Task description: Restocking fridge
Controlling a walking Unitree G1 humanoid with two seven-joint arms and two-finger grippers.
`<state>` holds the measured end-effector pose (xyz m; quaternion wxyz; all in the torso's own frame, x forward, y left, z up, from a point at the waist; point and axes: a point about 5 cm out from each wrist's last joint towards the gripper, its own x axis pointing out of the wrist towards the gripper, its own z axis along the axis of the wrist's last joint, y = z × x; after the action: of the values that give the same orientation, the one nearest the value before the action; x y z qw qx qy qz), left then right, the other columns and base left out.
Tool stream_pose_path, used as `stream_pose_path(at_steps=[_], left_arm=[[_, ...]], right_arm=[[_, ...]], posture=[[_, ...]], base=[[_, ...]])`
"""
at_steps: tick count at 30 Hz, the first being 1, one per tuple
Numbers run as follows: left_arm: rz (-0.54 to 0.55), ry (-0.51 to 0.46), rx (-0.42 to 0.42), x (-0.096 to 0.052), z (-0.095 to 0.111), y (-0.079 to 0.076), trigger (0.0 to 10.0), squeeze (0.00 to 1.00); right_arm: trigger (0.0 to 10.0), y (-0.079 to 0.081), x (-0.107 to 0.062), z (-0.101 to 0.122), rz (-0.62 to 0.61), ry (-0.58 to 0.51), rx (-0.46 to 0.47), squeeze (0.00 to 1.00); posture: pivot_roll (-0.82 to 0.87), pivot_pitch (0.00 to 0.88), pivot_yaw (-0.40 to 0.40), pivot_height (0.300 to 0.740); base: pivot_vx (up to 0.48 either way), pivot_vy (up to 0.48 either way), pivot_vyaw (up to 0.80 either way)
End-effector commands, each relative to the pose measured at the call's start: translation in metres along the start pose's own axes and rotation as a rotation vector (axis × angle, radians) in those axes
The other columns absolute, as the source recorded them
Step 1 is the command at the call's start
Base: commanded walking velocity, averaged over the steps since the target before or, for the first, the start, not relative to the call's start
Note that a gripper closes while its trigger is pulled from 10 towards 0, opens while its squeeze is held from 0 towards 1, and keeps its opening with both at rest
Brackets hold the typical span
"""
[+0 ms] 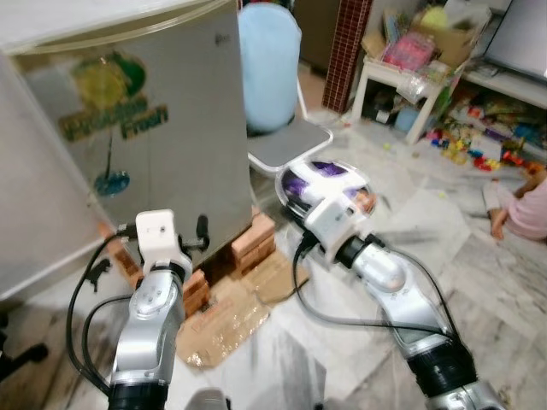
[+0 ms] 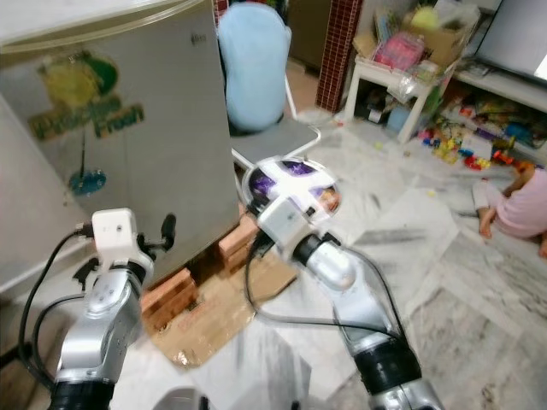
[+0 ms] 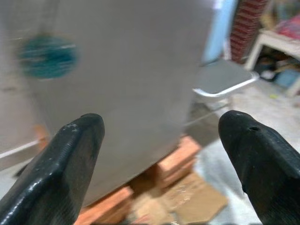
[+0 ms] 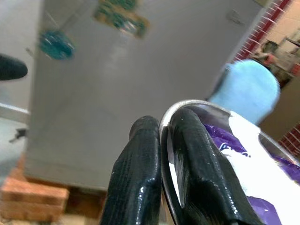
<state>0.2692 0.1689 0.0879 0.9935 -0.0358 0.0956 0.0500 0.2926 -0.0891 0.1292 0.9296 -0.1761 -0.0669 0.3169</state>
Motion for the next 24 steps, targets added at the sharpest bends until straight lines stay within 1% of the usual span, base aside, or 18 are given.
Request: stream_pose_path(at_steps=[1,9,13,16,18,20,21,24], left_arm=[[-0.013,-0.01,-0.009,-0.001,0.003,-0.004,10.0,0.0],[-0.02,-0.008,-0.008,-0.002,0.003,-0.005,10.0,0.0],[-0.067,-0.007,0.009,-0.004,0.004,-0.003,10.0,0.0],[-0.074,-0.005,0.048,-0.01,0.003,0.005,10.0,0.0],[-0.067,0.014,0.092,-0.021,-0.003,0.017,10.0,0.0],[-0.068,0.028,0.099,-0.025,-0.006,0.022,10.0,0.0],[-0.074,0.025,0.124,-0.029,-0.006,0.028,10.0,0.0],[-0.061,0.032,0.142,-0.034,-0.009,0.036,10.0,0.0]], right_arm=[[10.0,-0.003,0.0,0.006,-0.013,-0.019,-0.021,0.0],[10.0,-0.004,0.001,0.006,-0.02,-0.012,-0.021,0.0],[10.0,-0.008,-0.001,0.004,-0.042,0.007,-0.037,0.0],[10.0,-0.015,-0.009,-0.003,-0.089,0.037,-0.024,0.0],[10.0,-0.023,-0.02,-0.01,-0.155,0.071,0.008,0.0],[10.0,-0.026,-0.024,-0.013,-0.179,0.082,0.023,0.0],[10.0,-0.029,-0.027,-0.015,-0.198,0.091,0.032,0.0],[10.0,-0.03,-0.03,-0.018,-0.205,0.102,0.028,0.0]], posture=[[0.05,0.0,-0.028,0.74],[0.05,0.0,-0.028,0.74],[0.05,0.0,-0.029,0.74],[0.05,0.0,-0.028,0.74],[0.06,0.0,-0.027,0.74],[0.06,0.0,-0.027,0.74],[0.06,0.0,-0.026,0.74],[0.07,0.0,-0.029,0.74]], base=[[0.0,0.0,0.0],[0.0,0.0,0.0],[0.0,0.0,0.0],[0.0,0.0,0.0],[0.0,0.0,0.0],[0.0,0.0,0.0],[0.0,0.0,0.0],[0.0,0.0,0.0]])
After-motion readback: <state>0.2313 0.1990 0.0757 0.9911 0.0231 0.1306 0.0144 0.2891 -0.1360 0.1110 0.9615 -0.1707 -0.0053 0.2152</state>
